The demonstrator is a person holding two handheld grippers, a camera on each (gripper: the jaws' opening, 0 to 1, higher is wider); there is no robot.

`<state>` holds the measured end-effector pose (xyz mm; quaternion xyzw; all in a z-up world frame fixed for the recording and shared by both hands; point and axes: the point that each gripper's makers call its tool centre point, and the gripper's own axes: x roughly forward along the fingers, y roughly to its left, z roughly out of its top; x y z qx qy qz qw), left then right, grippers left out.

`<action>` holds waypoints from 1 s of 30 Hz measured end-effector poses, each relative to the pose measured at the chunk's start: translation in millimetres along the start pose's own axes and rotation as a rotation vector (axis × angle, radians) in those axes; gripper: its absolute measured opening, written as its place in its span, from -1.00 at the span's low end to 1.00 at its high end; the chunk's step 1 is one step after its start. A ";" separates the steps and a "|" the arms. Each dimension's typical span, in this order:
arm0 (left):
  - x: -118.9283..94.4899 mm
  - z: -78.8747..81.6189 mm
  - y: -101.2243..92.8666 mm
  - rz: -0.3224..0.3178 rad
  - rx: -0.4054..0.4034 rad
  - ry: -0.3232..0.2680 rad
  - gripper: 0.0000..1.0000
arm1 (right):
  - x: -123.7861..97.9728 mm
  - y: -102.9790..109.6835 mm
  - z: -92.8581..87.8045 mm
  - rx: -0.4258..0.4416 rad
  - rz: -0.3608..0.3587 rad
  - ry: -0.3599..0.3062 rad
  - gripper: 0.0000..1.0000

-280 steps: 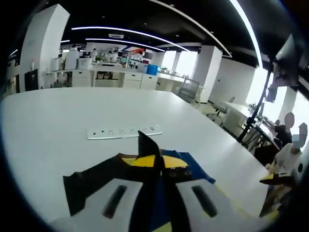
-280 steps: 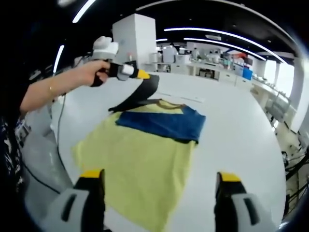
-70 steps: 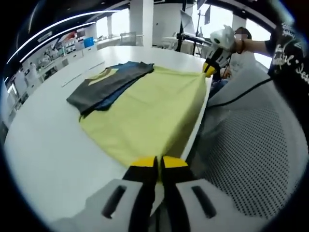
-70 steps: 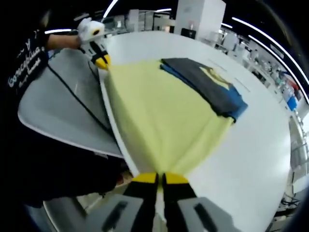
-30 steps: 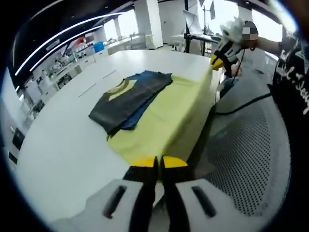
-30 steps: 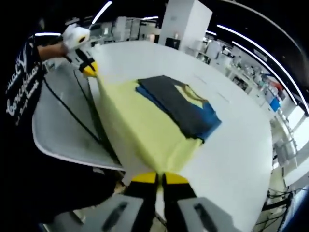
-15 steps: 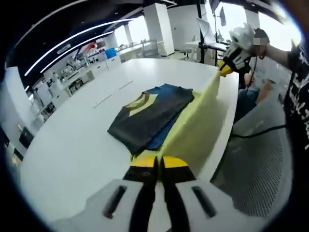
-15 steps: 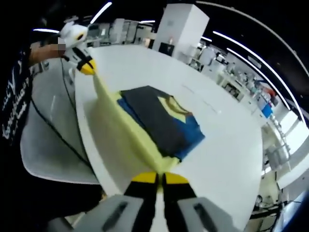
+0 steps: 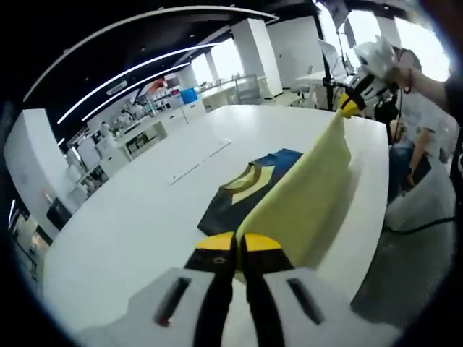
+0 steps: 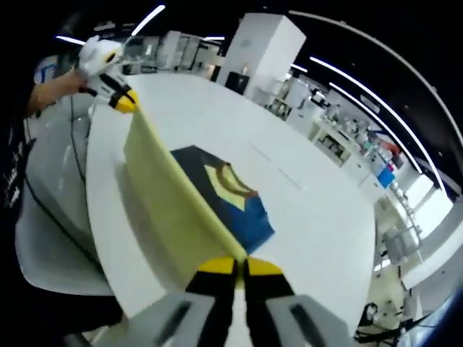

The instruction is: Fold the garment on the visible template until the final outline fits inside the template.

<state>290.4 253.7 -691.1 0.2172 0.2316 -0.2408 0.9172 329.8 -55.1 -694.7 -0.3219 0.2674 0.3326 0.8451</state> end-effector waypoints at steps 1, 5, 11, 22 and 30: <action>2.2 6.0 4.2 0.017 -0.004 -0.009 -1.00 | 1.2 -3.1 2.8 -0.006 -0.008 -0.002 -1.00; 9.6 21.6 16.6 0.044 -0.025 -0.047 -1.00 | 8.7 -15.8 10.5 -0.043 -0.052 0.014 -1.00; 23.0 31.6 33.5 0.069 -0.011 -0.059 -1.00 | 17.4 -33.9 20.4 -0.117 -0.117 0.031 -1.00; 58.3 44.9 55.0 0.099 0.005 -0.056 -1.00 | 43.6 -57.2 26.7 -0.187 -0.177 0.081 -1.00; 83.2 32.6 73.8 0.099 -0.046 -0.026 -1.00 | 71.1 -68.6 32.0 -0.160 -0.176 0.067 -1.00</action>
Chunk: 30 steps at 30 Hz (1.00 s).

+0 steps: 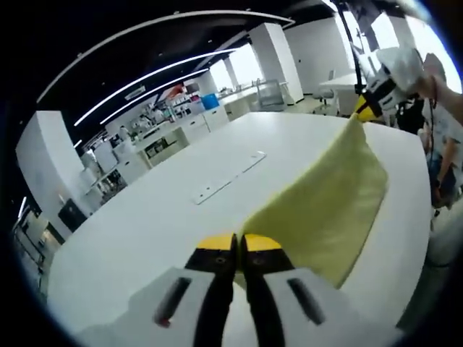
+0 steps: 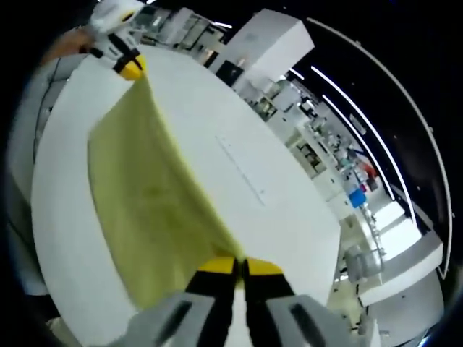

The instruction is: Fold the garment on the visible template until the final outline fits inside the template.

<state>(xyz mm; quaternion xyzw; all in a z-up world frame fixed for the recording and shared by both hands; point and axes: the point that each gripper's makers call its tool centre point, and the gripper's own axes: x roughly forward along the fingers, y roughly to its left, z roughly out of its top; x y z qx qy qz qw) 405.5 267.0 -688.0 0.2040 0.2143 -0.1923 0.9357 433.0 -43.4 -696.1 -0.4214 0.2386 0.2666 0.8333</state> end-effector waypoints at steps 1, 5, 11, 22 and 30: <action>3.4 -1.6 0.9 -0.003 -0.005 0.005 -1.00 | 1.5 -0.2 0.0 0.000 0.001 0.001 -1.00; 19.6 -12.2 0.7 -0.002 -0.023 0.041 -1.00 | 20.8 1.4 -2.7 0.038 0.019 0.002 -1.00; 44.9 -37.3 3.4 -0.012 -0.100 0.092 -0.99 | 48.5 8.6 -9.7 0.061 0.058 0.018 -1.00; 88.1 -68.1 1.5 -0.052 -0.076 0.177 -0.99 | 97.8 23.2 -29.6 0.063 0.104 0.103 -1.00; 106.5 -87.7 -2.6 -0.053 -0.077 0.237 -0.99 | 125.3 31.6 -41.2 0.053 0.140 0.138 -1.00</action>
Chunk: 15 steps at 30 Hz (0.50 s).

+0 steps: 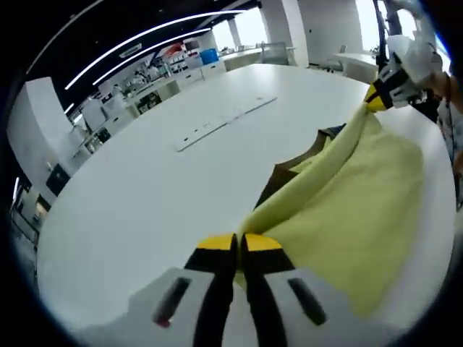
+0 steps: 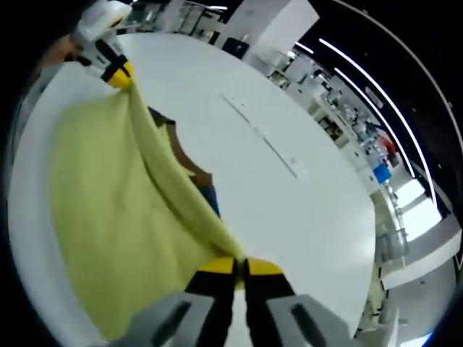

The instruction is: Fold the garment on the visible template until the final outline fits inside the template.

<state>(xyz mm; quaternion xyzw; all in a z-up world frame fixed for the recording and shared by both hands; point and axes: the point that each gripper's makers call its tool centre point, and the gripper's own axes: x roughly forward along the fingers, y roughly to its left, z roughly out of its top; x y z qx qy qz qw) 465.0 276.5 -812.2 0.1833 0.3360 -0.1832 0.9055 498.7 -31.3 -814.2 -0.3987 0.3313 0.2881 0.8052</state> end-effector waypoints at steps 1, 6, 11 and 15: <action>2.4 -0.8 0.0 0.001 -0.006 -0.002 -0.99 | 1.7 1.7 -1.6 -0.003 0.007 0.005 -1.00; 11.6 -8.3 -0.7 -0.008 -0.010 0.004 -0.98 | 11.6 4.1 -4.6 -0.010 0.027 0.011 -1.00; 15.1 -12.7 -0.1 -0.016 -0.021 -0.004 -0.98 | 18.1 5.6 -7.9 0.004 0.045 0.010 -1.00; 17.8 -13.9 0.6 -0.015 0.003 0.001 -0.96 | 22.9 7.2 -10.0 0.064 0.066 -0.007 -1.00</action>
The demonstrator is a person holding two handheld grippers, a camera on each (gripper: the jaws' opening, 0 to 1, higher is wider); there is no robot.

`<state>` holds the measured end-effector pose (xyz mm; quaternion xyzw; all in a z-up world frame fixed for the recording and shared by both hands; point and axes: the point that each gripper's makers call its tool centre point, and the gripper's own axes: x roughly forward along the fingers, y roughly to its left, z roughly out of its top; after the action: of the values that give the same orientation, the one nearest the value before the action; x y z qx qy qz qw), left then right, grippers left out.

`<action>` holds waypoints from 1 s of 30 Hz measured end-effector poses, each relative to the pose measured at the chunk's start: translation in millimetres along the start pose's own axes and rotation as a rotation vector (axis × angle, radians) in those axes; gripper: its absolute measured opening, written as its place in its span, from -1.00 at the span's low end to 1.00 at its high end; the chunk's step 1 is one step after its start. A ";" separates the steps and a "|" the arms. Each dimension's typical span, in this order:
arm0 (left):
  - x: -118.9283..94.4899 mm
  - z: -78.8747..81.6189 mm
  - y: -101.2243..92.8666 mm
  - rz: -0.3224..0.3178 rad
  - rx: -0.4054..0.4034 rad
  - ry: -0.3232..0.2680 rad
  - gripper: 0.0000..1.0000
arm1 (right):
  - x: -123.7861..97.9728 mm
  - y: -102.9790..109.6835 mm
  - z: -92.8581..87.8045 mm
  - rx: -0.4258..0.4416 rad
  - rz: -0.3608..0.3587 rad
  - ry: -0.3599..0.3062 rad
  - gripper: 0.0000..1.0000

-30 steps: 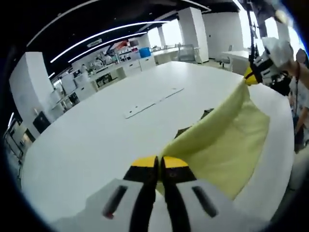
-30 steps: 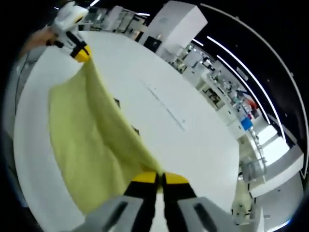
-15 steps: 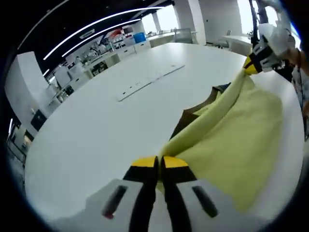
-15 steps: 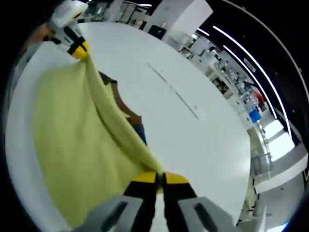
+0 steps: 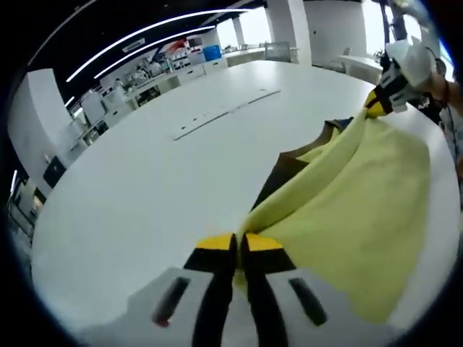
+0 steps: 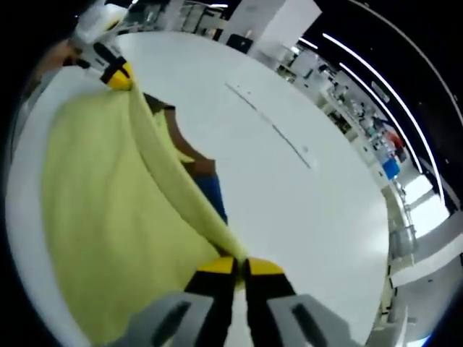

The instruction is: Fold the garment on the visible template until the final outline fits inside the template.

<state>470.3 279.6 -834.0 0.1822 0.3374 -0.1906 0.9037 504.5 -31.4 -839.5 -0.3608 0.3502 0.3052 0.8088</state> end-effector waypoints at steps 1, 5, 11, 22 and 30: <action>0.7 -0.9 1.5 0.005 0.001 0.000 -0.94 | 1.5 0.4 -1.0 0.023 0.006 -0.005 -1.00; 1.1 -1.2 5.3 0.013 0.025 0.009 -0.87 | 2.5 -0.6 -1.2 0.070 0.017 -0.017 -0.98; -7.5 1.3 7.9 0.027 0.114 -0.010 -0.85 | -7.3 -3.9 2.3 0.161 0.008 -0.096 -0.68; -30.3 -1.4 9.5 0.064 0.223 -0.059 -0.86 | -22.3 5.4 2.4 0.068 0.017 -0.122 -0.49; -18.2 -14.3 5.5 0.063 0.369 -0.010 -0.82 | -8.5 3.9 1.7 0.032 0.008 -0.111 -0.57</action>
<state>452.5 294.9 -830.6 0.3544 0.2863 -0.2216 0.8621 497.4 -29.9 -833.4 -0.3289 0.3109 0.3223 0.8314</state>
